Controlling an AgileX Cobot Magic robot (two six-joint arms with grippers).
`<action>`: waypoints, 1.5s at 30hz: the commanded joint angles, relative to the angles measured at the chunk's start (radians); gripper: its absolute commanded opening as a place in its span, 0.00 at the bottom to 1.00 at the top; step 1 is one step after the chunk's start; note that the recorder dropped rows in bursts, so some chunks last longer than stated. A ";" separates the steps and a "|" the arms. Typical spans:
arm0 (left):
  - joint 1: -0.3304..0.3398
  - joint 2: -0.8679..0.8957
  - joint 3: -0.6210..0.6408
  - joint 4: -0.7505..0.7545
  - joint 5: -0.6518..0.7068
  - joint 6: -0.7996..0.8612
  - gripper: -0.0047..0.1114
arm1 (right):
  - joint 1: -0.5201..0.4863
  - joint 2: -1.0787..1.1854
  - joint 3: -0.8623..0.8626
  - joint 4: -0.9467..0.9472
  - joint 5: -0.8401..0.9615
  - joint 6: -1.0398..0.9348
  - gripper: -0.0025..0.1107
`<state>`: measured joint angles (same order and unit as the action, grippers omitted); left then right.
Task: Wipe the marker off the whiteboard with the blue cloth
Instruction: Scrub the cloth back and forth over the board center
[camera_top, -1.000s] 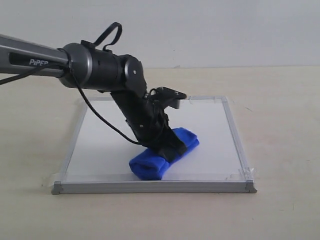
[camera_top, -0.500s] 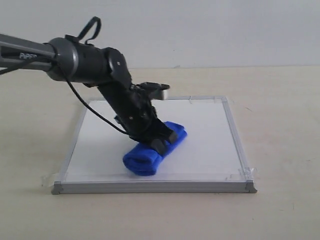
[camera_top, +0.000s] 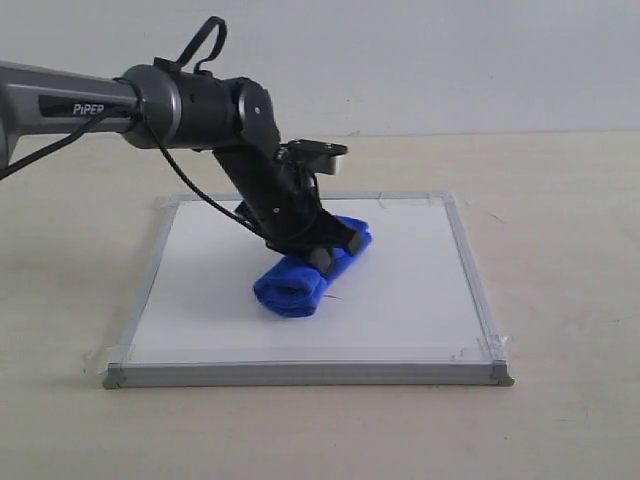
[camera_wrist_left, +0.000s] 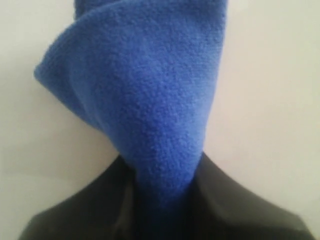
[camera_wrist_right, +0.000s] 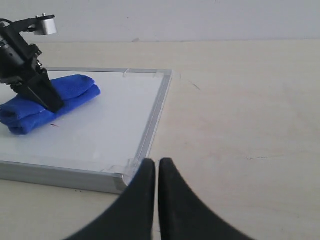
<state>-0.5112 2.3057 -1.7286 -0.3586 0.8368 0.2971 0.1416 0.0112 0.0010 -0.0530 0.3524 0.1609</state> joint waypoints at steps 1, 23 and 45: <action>0.027 0.026 -0.015 0.008 0.097 -0.045 0.08 | -0.004 -0.006 -0.001 -0.006 -0.011 -0.003 0.02; 0.046 0.028 -0.023 0.383 0.251 -0.270 0.08 | -0.004 -0.006 -0.001 -0.006 -0.011 -0.003 0.02; -0.139 0.030 -0.023 0.107 0.176 -0.011 0.08 | -0.004 -0.006 -0.001 -0.006 -0.007 -0.003 0.02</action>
<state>-0.6930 2.3157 -1.7625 -0.2458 1.0512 0.3206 0.1416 0.0112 0.0010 -0.0530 0.3524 0.1609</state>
